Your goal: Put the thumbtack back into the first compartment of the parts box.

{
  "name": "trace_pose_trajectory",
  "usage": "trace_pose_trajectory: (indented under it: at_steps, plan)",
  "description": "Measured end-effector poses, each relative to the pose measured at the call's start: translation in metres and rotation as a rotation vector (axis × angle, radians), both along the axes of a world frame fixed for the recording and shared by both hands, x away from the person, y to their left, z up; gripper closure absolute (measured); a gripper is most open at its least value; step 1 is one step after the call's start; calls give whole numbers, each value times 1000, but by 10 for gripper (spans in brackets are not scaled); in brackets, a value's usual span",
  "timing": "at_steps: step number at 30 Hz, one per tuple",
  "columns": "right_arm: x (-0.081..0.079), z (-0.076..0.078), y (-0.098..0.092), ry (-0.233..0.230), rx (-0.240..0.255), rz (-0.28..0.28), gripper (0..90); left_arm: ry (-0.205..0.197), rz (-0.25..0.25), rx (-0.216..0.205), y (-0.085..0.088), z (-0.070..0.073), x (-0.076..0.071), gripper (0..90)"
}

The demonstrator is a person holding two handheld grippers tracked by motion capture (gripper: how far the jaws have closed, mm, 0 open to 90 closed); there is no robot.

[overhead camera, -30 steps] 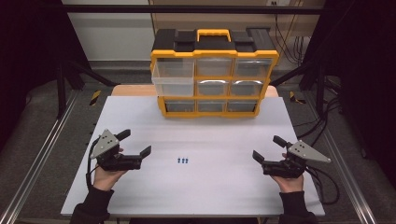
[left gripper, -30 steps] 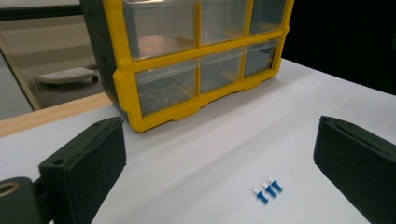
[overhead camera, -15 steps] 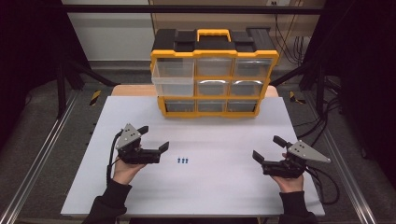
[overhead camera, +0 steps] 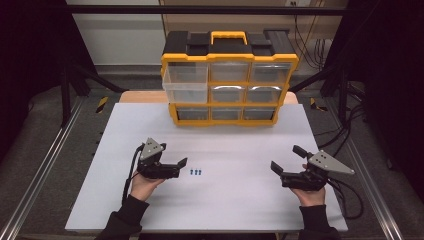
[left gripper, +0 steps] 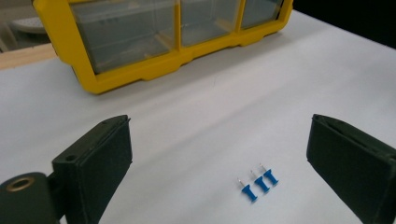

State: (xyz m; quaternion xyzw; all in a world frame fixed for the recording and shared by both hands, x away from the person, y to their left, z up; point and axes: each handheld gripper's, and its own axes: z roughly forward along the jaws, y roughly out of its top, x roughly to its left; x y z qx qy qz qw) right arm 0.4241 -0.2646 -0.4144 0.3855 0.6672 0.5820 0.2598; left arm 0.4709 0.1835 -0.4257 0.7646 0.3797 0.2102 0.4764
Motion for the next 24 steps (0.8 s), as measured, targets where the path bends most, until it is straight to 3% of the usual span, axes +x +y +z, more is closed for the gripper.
trace_pose_trajectory:
  at_steps: [3,6,15,24]
  plan:
    - [0,0,0,-4,-1,1,6,24,9,2,-4,-6,1,87]
    - [0,0,0,0,-2,-2,6,52,10,31,-10,-13,2,112]
    - [0,0,0,1,0,0,6,99,12,73,-22,-28,2,172]
    - [0,0,-1,3,2,-1,6,136,11,114,-32,-40,0,338]
